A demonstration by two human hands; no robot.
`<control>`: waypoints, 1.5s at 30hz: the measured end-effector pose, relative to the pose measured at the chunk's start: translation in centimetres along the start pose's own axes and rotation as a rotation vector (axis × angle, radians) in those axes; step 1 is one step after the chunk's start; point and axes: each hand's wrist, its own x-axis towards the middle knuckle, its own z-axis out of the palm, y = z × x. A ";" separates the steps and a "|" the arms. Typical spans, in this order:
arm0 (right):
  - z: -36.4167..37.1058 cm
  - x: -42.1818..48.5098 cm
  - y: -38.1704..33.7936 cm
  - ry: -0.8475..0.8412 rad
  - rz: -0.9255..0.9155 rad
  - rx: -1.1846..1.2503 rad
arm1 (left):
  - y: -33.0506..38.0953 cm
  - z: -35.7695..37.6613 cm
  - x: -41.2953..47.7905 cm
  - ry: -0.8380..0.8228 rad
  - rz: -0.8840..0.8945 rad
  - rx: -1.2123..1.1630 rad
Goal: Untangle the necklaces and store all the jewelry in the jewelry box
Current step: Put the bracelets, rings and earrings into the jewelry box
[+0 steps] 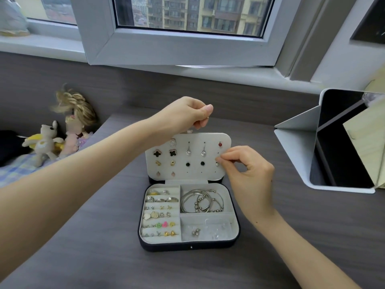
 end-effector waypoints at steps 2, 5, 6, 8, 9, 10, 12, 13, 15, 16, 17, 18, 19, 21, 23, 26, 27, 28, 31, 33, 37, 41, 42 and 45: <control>0.2 0.1 0.0 0.005 -0.012 -0.001 | 0.0 0.0 0.1 -0.005 -0.012 -0.007; 0.4 0.2 -0.1 0.009 -0.045 -0.018 | 0.0 0.0 0.1 -0.029 -0.032 -0.026; 0.4 0.3 -0.1 0.010 -0.058 -0.023 | 0.0 0.0 0.1 -0.035 -0.038 -0.032; 0.5 0.3 -0.1 0.015 -0.071 -0.024 | 0.1 0.0 0.1 -0.041 -0.046 -0.045; 0.5 0.3 0.0 0.018 -0.072 -0.023 | 0.1 -0.1 0.1 -0.042 -0.048 -0.050; 0.5 0.3 0.0 0.019 -0.073 -0.022 | 0.0 -0.1 0.1 -0.041 -0.050 -0.054; 0.5 0.2 0.1 0.018 -0.062 -0.016 | 0.0 -0.1 0.1 -0.040 -0.053 -0.059; 0.5 0.3 0.2 0.014 -0.050 -0.015 | 0.0 0.0 0.1 -0.039 -0.054 -0.057; 0.5 0.3 0.2 0.004 -0.007 -0.012 | 0.1 0.0 0.1 -0.042 -0.054 -0.051; 0.5 0.4 0.2 0.002 0.028 -0.009 | 0.1 0.0 0.1 -0.045 -0.054 -0.051; 0.5 0.5 0.1 0.003 0.067 -0.011 | 0.1 0.0 0.0 -0.051 -0.053 -0.053; 0.5 0.6 0.0 0.001 0.114 -0.020 | 0.1 -0.1 0.0 -0.058 -0.052 -0.054; 0.5 0.8 -0.1 -0.006 0.172 -0.030 | 0.2 -0.1 -0.1 -0.066 -0.050 -0.056; 0.2 1.2 -0.3 -0.036 0.329 -0.026 | 0.3 -0.1 -0.3 -0.077 -0.046 -0.058; -0.2 1.8 -0.4 -0.094 0.477 0.061 | 0.3 -0.1 -0.4 -0.080 -0.044 -0.059; -0.9 2.4 -0.6 -0.212 0.607 0.296 | 0.3 -0.1 -0.4 -0.094 -0.044 -0.062; -1.0 2.5 -0.6 -0.237 0.641 0.374 | 0.3 -0.1 -0.5 -0.101 -0.045 -0.058; -1.2 2.4 -0.5 -0.250 0.669 0.447 | 0.3 -0.1 -0.6 -0.107 -0.045 -0.051; -1.3 2.1 -0.4 -0.269 0.712 0.629 | 0.4 0.0 -0.9 -0.118 -0.038 -0.012; -1.2 1.9 -0.3 -0.283 0.719 0.682 | 0.5 0.1 -1.0 -0.118 -0.028 0.001; -1.2 1.7 -0.1 -0.288 0.690 0.681 | 0.5 0.1 -1.0 -0.109 -0.024 0.019; -1.7 1.7 0.2 -0.296 0.673 0.663 | 0.4 0.1 -0.9 -0.102 -0.026 0.013; -1.8 1.6 0.3 -0.301 0.671 0.662 | 0.4 0.1 -0.9 -0.099 -0.029 0.017; -1.9 1.5 0.6 -0.309 0.655 0.661 | 0.4 0.1 -0.9 -0.091 -0.030 0.023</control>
